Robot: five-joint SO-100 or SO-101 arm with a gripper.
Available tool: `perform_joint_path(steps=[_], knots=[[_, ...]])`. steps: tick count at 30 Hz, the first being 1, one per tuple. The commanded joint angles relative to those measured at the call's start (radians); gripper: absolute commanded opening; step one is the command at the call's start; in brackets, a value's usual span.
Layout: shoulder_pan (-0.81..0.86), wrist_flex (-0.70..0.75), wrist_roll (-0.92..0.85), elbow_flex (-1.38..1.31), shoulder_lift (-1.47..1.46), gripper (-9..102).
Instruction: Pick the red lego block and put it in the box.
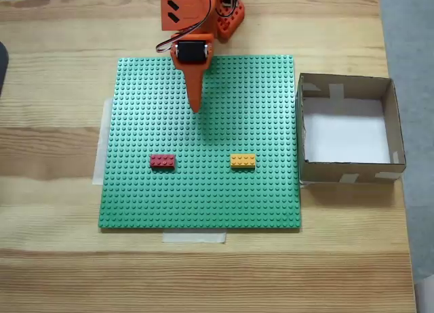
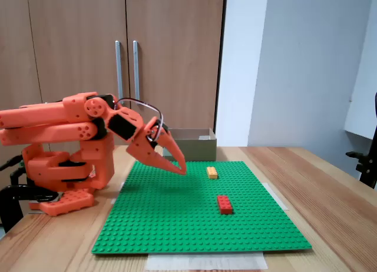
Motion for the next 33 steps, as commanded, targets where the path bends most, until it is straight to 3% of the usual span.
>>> perform_joint_path(steps=[1, 23, 33], knots=[[-0.006, -0.002, -0.029, -0.032, -0.011, -1], [0.009, 0.149, 0.124, -0.525, -0.474, -1], [0.063, 0.33, 0.091, -0.853, -0.793, 2]])
